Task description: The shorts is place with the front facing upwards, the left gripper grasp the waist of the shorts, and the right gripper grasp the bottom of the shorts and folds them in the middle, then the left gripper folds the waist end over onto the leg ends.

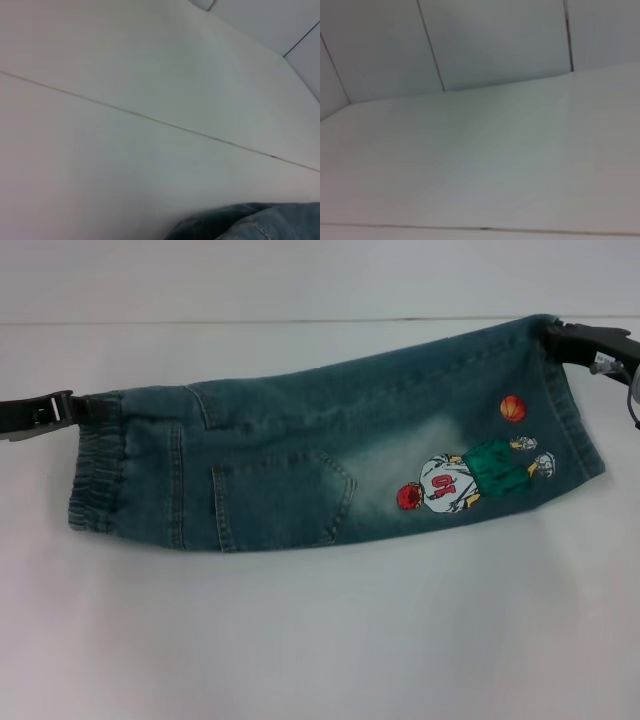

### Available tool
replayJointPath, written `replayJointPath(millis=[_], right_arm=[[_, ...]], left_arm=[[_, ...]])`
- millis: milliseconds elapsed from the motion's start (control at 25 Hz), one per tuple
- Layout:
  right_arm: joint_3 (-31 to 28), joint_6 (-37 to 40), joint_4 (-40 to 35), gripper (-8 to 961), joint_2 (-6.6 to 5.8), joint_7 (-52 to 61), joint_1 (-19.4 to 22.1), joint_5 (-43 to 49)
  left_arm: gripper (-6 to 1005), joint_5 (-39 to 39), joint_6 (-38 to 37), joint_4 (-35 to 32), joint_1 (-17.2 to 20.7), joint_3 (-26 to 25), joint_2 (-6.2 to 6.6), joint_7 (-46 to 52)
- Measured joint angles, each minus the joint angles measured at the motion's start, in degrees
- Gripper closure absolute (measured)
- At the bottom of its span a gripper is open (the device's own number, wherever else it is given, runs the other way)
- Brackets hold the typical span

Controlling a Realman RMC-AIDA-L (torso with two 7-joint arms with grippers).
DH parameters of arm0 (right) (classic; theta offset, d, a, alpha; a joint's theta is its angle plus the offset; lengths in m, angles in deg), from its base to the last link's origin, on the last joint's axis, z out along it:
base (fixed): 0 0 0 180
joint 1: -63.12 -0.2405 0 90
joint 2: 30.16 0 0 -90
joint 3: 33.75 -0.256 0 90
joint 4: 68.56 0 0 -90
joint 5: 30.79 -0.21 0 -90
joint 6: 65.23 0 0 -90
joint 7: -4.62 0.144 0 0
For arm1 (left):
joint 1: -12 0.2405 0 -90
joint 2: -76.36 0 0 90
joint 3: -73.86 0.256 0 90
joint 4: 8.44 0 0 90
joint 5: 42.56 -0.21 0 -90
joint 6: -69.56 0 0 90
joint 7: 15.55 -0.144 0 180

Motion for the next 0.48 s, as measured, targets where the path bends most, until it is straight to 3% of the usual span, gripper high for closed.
replayJointPath(millis=[480], right_arm=[[0.5, -3.5, 1.6, 909, 0.43, -3.5, -1.8, -2.2]], left_arm=[[941, 0.8, 3.4, 1.3, -0.1, 0.7, -0.5, -2.0]])
